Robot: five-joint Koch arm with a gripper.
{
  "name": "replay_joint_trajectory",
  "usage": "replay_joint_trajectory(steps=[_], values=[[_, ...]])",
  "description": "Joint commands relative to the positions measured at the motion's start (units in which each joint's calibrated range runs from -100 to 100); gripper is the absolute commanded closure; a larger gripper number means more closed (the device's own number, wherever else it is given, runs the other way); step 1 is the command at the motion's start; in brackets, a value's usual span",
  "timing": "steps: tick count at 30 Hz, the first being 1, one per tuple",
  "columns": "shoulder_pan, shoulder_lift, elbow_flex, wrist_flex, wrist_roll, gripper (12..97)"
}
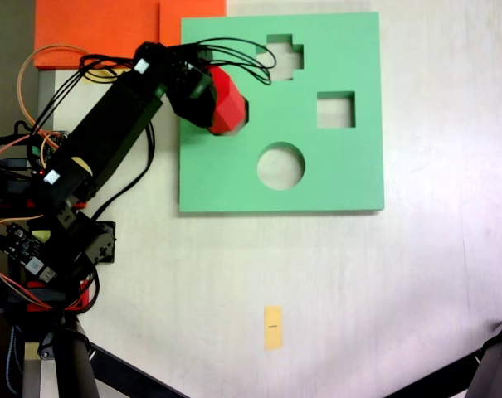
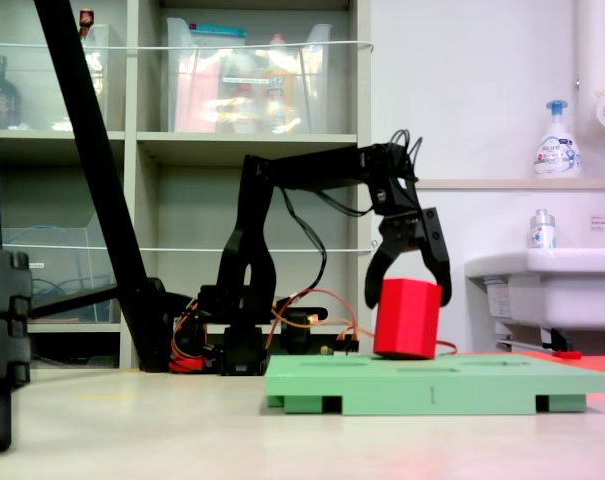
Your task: Put the octagonal pillar block into the corresponding hole
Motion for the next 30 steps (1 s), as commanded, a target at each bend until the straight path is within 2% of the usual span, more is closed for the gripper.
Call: replay_joint_trajectory(steps=[1,20,25,30], values=[[0.34,0.08,2.08,3.81,0.54,64.9],[-0.24,7.62,1.98,4.0,0.44,64.6],[-1.17,7.76,1.98,4.0,-1.27,56.3],[-2.0,7.76,-0.41,4.0,-2.1,55.4]])
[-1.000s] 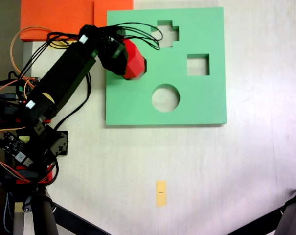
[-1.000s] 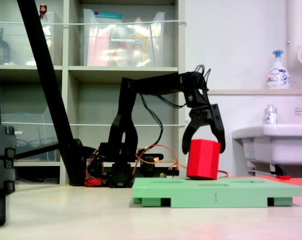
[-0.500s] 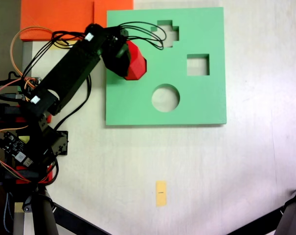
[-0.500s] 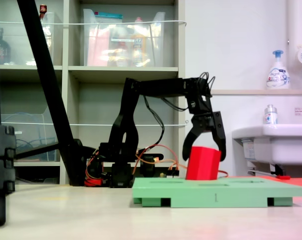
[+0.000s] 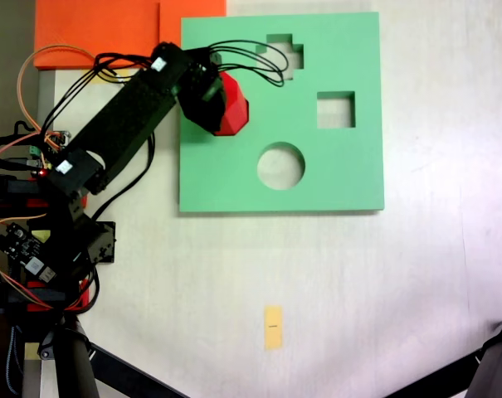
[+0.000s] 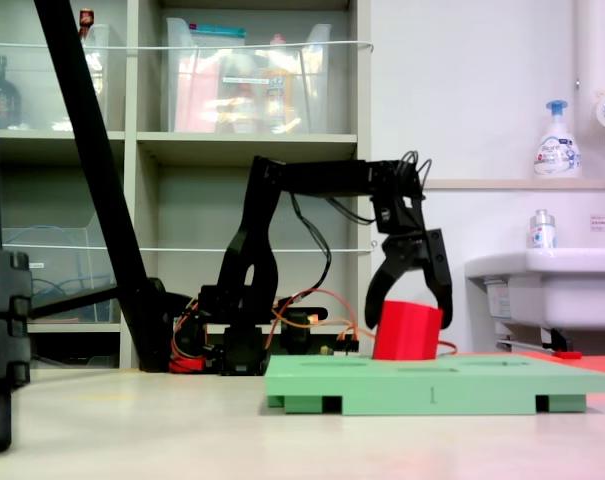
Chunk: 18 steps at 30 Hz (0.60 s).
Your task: Put the octagonal pillar block into the corresponding hole
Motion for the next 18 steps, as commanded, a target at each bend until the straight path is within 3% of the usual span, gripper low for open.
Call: replay_joint_trajectory(steps=[1,3,9,15,17,18], values=[[-0.83,-0.31,0.57,2.05,-0.78,55.4],[-1.17,-0.03,-0.03,2.05,-0.78,52.5],[-1.22,0.81,-0.13,2.05,-0.73,24.8],[-1.12,0.81,-0.03,2.14,-0.73,22.8],[-0.59,0.95,1.97,2.33,-0.73,13.1],[-0.39,0.39,2.96,2.33,-0.78,13.1]])
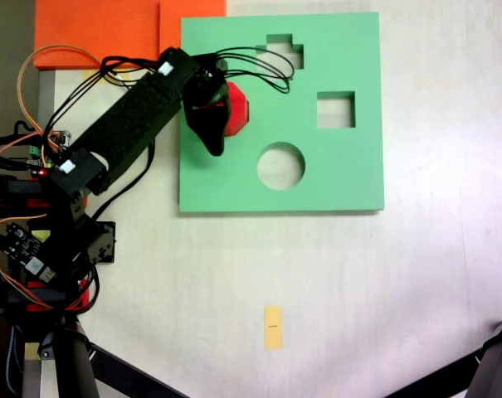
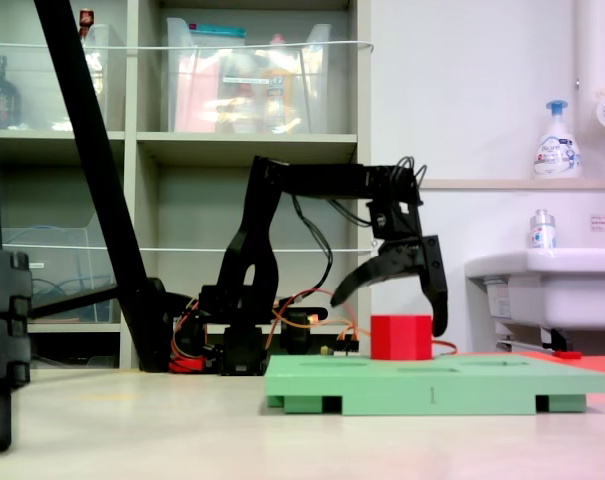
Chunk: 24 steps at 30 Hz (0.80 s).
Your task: Put the octagonal pillar block into the corresponding hole
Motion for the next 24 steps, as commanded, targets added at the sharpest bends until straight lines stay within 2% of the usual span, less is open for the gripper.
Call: replay_joint_trajectory(steps=[1,7,12,17,18,20,24], values=[[0.44,-3.22,4.04,0.87,-0.2,13.1],[0.29,-25.14,5.44,0.87,-7.03,13.2],[-3.42,-42.46,6.83,2.98,-23.25,13.4],[-9.57,-49.03,9.13,3.56,-39.12,13.5],[-11.18,-50.42,9.13,3.56,-43.42,18.5],[-14.85,-55.87,8.73,5.39,-52.7,35.9],[-21.29,-64.11,0.75,20.03,-58.02,41.9]])
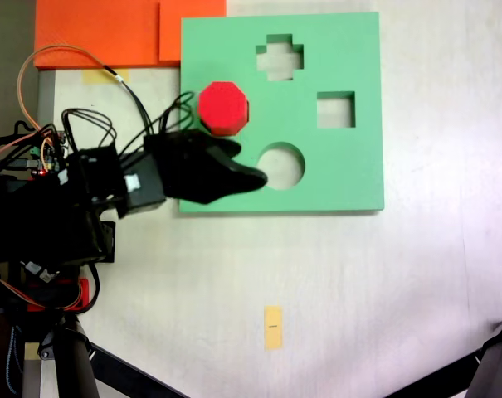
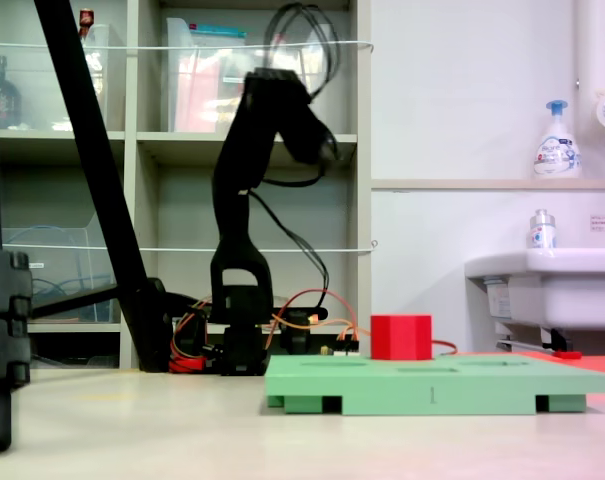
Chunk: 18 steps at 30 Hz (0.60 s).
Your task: Put the octagonal pillar block into the corresponding hole
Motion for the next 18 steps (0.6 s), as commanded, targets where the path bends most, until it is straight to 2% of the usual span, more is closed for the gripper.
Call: replay_joint_trajectory(steps=[1,6,12,14,18], values=[[-2.98,-4.64,-2.83,12.65,-5.47,41.9],[-6.3,-23.91,-31.94,36.92,-15.87,45.0],[-7.57,-25.17,-79.1,83.81,-19.68,45.6],[-7.62,-25.17,-93.26,100.66,-19.63,56.3],[-7.62,-25.17,-107.21,107.21,-19.58,56.8]])
